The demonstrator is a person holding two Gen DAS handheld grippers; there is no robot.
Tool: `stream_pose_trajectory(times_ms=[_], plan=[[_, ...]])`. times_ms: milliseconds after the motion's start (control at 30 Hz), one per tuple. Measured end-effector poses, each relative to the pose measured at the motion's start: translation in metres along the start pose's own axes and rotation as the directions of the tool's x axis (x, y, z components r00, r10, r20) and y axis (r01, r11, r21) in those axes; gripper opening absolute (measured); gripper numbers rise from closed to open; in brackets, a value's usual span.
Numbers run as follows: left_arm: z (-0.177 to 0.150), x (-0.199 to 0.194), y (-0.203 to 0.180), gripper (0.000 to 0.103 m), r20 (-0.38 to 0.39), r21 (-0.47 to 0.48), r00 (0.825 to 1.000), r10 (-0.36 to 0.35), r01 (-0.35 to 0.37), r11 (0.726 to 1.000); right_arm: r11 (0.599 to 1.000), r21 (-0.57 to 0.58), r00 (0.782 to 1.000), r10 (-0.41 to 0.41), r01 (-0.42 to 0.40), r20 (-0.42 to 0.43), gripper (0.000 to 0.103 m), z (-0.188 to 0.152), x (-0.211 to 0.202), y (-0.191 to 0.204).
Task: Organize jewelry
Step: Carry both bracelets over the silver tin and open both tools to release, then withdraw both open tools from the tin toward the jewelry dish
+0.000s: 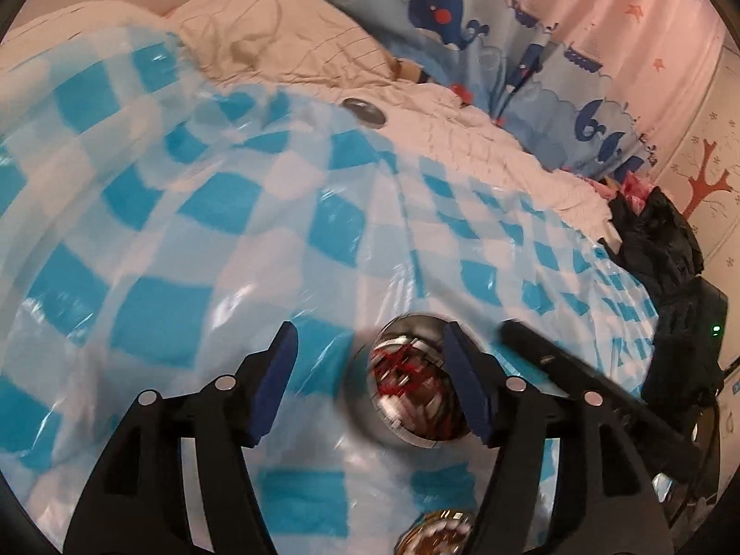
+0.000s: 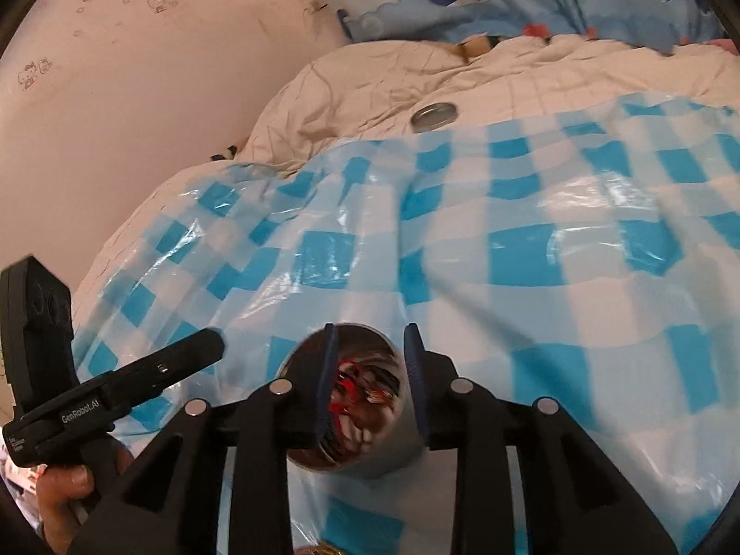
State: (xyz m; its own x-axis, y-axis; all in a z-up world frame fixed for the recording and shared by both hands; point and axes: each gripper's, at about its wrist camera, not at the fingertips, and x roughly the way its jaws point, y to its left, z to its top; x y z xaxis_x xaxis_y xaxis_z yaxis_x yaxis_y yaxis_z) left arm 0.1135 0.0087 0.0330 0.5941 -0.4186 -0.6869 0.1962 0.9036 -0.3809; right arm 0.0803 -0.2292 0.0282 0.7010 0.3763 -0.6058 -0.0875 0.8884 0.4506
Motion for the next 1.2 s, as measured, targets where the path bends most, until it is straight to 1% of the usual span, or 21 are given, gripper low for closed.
stream_pose_trajectory(times_ms=[67, 133, 200, 267, 333, 367, 400, 467, 567, 633, 733, 833, 900, 967, 1067, 1200], plan=[[-0.006, -0.008, 0.005, 0.064, -0.007, -0.006, 1.000, 0.005, -0.006, 1.000, 1.000, -0.010, 1.000, -0.021, 0.021, 0.003, 0.033, -0.008, -0.016, -0.002], [-0.013, -0.015, 0.005, 0.068, -0.014, 0.008, 1.000, 0.019, -0.019, 1.000, 0.999, -0.019, 0.999, -0.032, 0.032, -0.002, 0.037, -0.019, -0.030, -0.004], [-0.022, -0.023, 0.003, 0.072, -0.010, 0.032, 0.999, 0.034, -0.033, 0.999, 0.998, -0.034, 0.998, -0.056, 0.055, -0.019, 0.048, -0.038, -0.048, -0.005], [-0.035, -0.036, 0.003, 0.076, -0.004, 0.040, 0.999, 0.042, -0.042, 0.998, 0.995, -0.047, 0.995, -0.089, 0.087, -0.041, 0.051, -0.057, -0.064, -0.008], [-0.047, -0.043, 0.005, 0.077, -0.009, 0.035, 0.999, 0.046, -0.045, 0.998, 0.995, -0.033, 0.994, -0.099, 0.097, -0.048, 0.053, -0.069, -0.076, -0.011], [-0.052, -0.045, 0.004, 0.077, -0.017, 0.037, 0.999, 0.047, -0.047, 0.998, 0.994, -0.015, 0.993, -0.107, 0.106, -0.043, 0.056, -0.075, -0.083, -0.013], [-0.054, -0.045, 0.002, 0.077, -0.021, 0.041, 0.999, 0.048, -0.047, 0.998, 0.993, 0.002, 0.993, -0.116, 0.116, -0.038, 0.060, -0.077, -0.087, -0.015], [-0.056, -0.051, -0.006, 0.077, -0.011, 0.063, 0.999, 0.044, -0.043, 0.997, 0.991, 0.044, 0.992, -0.126, 0.128, -0.030, 0.061, -0.082, -0.092, -0.019], [-0.059, -0.062, -0.019, 0.082, 0.018, 0.097, 0.999, 0.038, -0.039, 0.995, 0.987, 0.105, 0.992, -0.119, 0.122, -0.037, 0.061, -0.086, -0.086, -0.017], [-0.060, -0.066, -0.028, 0.084, 0.026, 0.125, 0.999, 0.033, -0.036, 0.992, 0.988, 0.109, 0.993, -0.109, 0.113, -0.038, 0.061, -0.087, -0.081, -0.008], [-0.066, -0.075, -0.038, 0.085, 0.038, 0.192, 0.998, 0.057, -0.063, 0.979, 0.993, 0.078, 0.995, -0.087, 0.090, -0.043, 0.063, -0.093, -0.072, 0.014], [-0.070, -0.084, -0.041, 0.088, 0.063, 0.239, 0.995, 0.081, -0.093, 0.966, 0.997, 0.008, 0.996, -0.082, 0.083, -0.041, 0.068, -0.098, -0.063, 0.035], [-0.070, -0.087, -0.039, 0.090, 0.076, 0.247, 0.992, 0.098, -0.113, 0.962, 0.995, -0.034, 0.995, -0.093, 0.092, -0.043, 0.071, -0.101, -0.057, 0.042], [-0.069, -0.087, -0.034, 0.090, 0.074, 0.238, 0.991, 0.108, -0.123, 0.963, 0.993, -0.055, 0.992, -0.112, 0.108, -0.056, 0.071, -0.105, -0.051, 0.043], [-0.066, -0.085, -0.030, 0.090, 0.071, 0.213, 0.991, 0.113, -0.126, 0.969, 0.992, -0.044, 0.990, -0.125, 0.122, -0.070, 0.071, -0.108, -0.046, 0.037], [-0.066, -0.079, -0.035, 0.090, 0.065, 0.226, 0.992, 0.111, -0.123, 0.966, 0.992, -0.031, 0.990, -0.126, 0.125, -0.069, 0.072, -0.107, -0.047, 0.030]])
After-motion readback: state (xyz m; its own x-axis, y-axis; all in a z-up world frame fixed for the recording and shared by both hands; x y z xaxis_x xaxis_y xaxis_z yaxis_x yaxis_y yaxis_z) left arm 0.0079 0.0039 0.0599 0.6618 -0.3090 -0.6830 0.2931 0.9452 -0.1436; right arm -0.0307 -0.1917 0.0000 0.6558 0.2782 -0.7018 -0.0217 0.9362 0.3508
